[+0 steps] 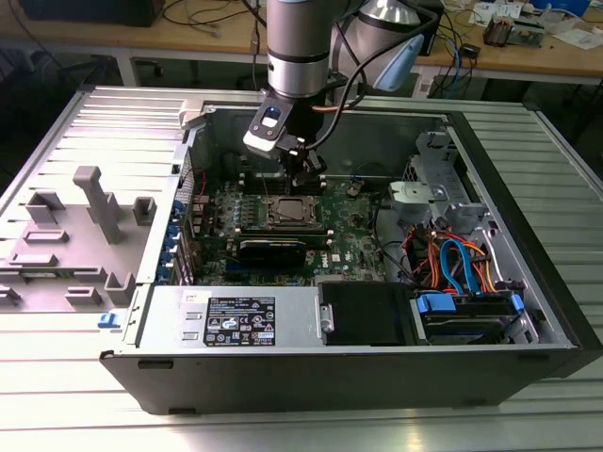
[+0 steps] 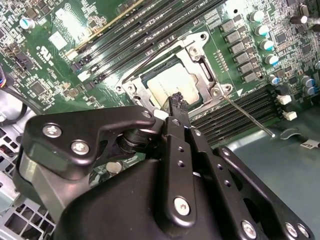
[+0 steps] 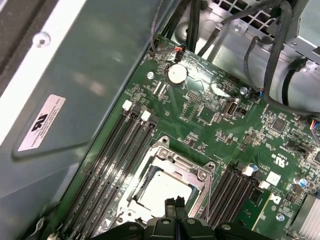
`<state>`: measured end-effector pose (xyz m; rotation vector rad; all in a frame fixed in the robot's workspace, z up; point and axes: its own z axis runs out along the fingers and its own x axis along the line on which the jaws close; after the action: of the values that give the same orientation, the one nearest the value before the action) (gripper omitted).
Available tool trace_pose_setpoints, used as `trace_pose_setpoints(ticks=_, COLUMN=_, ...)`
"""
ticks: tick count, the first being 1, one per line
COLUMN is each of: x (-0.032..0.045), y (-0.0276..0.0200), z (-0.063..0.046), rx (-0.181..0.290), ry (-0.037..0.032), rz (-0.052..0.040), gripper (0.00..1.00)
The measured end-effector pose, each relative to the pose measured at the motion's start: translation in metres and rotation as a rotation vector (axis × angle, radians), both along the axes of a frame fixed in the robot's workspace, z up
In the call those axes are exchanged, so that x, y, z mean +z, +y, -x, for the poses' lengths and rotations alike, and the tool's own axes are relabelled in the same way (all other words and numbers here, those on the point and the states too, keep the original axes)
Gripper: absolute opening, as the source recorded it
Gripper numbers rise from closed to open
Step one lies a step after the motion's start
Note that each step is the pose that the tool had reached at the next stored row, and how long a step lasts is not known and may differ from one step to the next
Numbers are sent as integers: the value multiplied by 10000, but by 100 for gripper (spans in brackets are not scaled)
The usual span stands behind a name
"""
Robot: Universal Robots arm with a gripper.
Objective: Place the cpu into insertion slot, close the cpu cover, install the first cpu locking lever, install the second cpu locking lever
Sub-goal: 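Install the first cpu locking lever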
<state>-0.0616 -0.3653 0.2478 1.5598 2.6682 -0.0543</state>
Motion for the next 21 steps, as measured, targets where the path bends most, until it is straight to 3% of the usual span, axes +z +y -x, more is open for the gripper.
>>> trace_pose_setpoints(ticks=15, x=0, y=0, z=0, rx=82, ry=0, rz=0, gripper=11)
trace_pose_setpoints(ticks=21, x=0, y=0, z=2, rx=1307, ry=0, rz=0, gripper=11)
